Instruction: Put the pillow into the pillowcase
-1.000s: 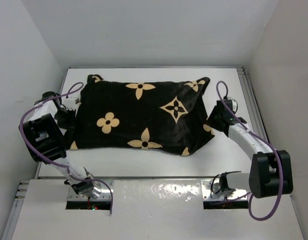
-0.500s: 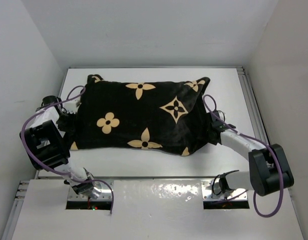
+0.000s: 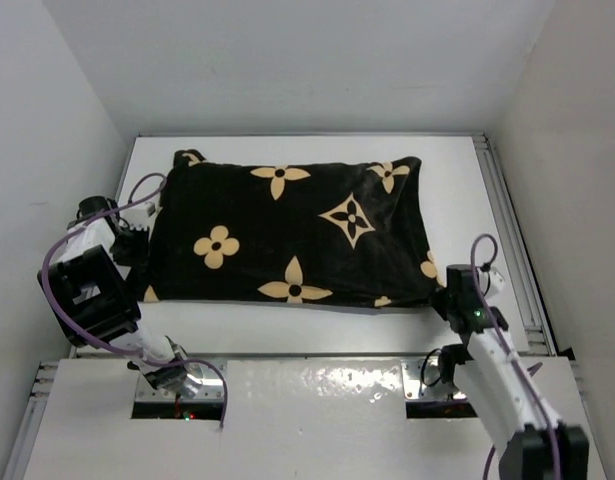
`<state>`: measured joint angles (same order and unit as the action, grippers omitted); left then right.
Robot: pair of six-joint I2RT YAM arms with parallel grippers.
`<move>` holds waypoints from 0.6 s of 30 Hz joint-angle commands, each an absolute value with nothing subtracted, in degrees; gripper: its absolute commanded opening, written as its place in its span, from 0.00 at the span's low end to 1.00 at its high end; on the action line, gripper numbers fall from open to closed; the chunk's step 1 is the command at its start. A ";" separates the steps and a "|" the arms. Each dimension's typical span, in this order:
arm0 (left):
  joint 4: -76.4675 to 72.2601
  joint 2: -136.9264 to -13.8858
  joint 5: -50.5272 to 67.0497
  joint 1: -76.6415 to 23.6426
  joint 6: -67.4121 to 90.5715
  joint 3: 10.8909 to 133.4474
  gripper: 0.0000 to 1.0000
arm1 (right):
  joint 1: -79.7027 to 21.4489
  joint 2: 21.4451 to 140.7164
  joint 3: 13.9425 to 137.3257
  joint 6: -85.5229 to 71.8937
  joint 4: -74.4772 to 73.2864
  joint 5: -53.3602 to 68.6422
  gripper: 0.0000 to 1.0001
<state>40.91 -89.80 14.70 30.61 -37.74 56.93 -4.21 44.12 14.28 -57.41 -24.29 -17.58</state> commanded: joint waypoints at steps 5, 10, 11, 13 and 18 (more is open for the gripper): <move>41.48 -89.03 15.03 32.08 -39.90 57.13 0.03 | -1.76 18.75 8.09 -75.23 -42.71 -22.15 0.10; 42.54 -88.24 14.33 32.17 -40.78 57.48 0.02 | -1.67 18.28 11.24 -79.00 -52.34 -26.08 0.14; 42.80 -87.63 14.33 32.25 -40.96 57.48 0.02 | -1.67 18.19 13.08 -79.19 -53.77 -26.97 0.14; 42.89 -87.02 14.33 32.34 -41.48 56.87 0.02 | -1.67 15.84 14.67 -81.02 -56.67 -29.00 0.15; 44.56 -85.08 12.66 33.04 -42.80 57.21 0.02 | -1.67 11.51 14.06 -70.79 -42.23 -26.12 0.34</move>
